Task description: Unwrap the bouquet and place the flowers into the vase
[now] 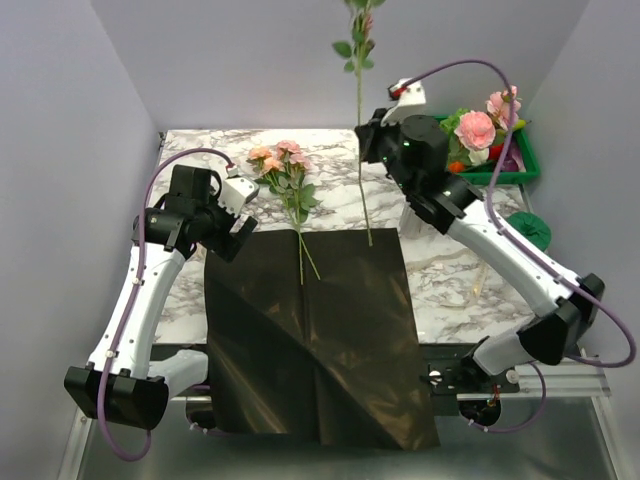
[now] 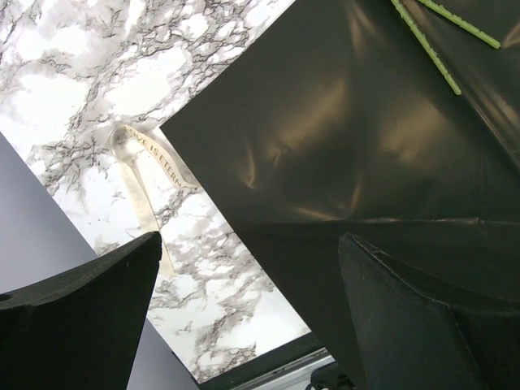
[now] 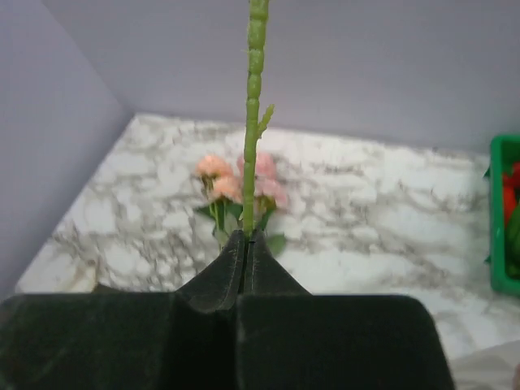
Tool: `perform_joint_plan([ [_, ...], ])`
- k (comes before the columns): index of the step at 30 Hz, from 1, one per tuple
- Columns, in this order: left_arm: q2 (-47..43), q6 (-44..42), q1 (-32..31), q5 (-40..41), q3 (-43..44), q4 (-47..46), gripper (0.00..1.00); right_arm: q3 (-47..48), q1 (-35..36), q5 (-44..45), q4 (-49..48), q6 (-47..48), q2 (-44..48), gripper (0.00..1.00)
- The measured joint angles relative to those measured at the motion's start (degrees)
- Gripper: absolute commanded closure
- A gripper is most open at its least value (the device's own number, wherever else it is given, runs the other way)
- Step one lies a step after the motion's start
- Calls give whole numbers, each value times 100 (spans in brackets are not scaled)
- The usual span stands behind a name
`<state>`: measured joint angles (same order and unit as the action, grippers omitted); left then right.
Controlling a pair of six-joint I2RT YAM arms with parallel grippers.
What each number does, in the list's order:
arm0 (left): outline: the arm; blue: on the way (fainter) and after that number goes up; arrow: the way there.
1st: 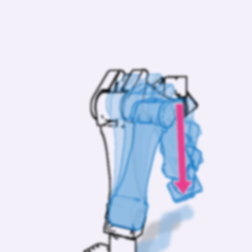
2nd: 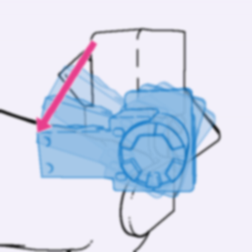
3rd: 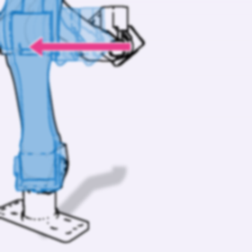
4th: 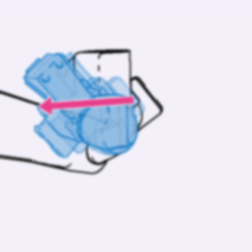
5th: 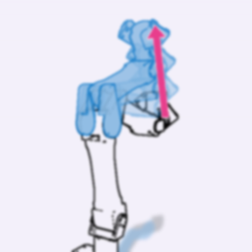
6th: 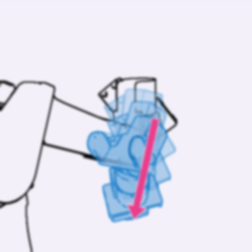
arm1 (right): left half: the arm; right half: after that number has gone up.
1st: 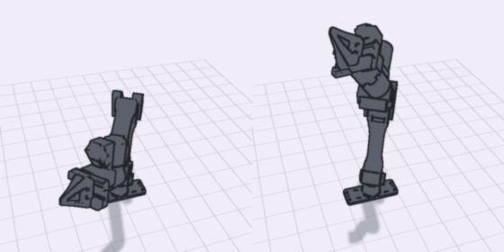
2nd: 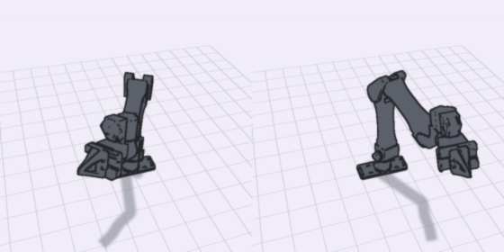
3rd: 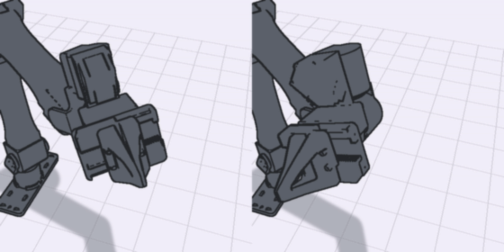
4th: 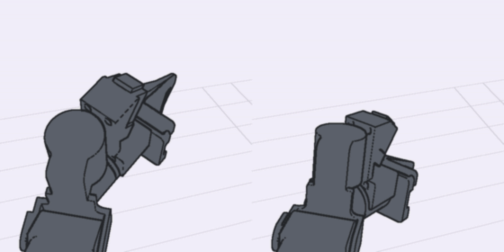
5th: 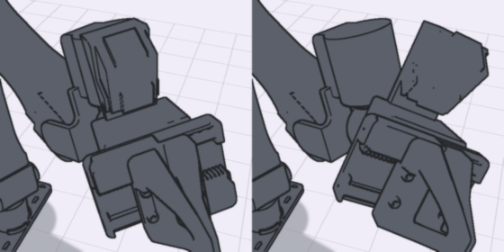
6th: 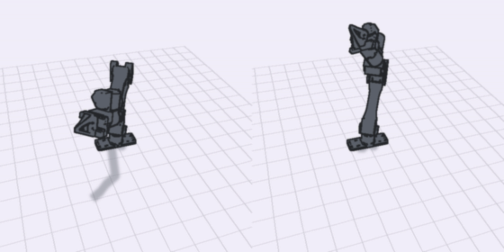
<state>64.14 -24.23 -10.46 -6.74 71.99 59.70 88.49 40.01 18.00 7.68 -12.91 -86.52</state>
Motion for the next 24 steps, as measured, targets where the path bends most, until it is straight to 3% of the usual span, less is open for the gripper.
perform_joint_plan([
  [7, 0, 0, 0, -11, 55, 17, 1, -498, 0, 695, -2037, 1657, 1051, 99],
  [14, 4, -7, 0, -15, 55, 20, 1, -922, -164, 1399, -3965, 3383, 1163, 99],
  [24, 83, -103, 0, -20, 66, 22, 1, -1104, -907, 1587, -4857, 3842, 1126, 99],
])
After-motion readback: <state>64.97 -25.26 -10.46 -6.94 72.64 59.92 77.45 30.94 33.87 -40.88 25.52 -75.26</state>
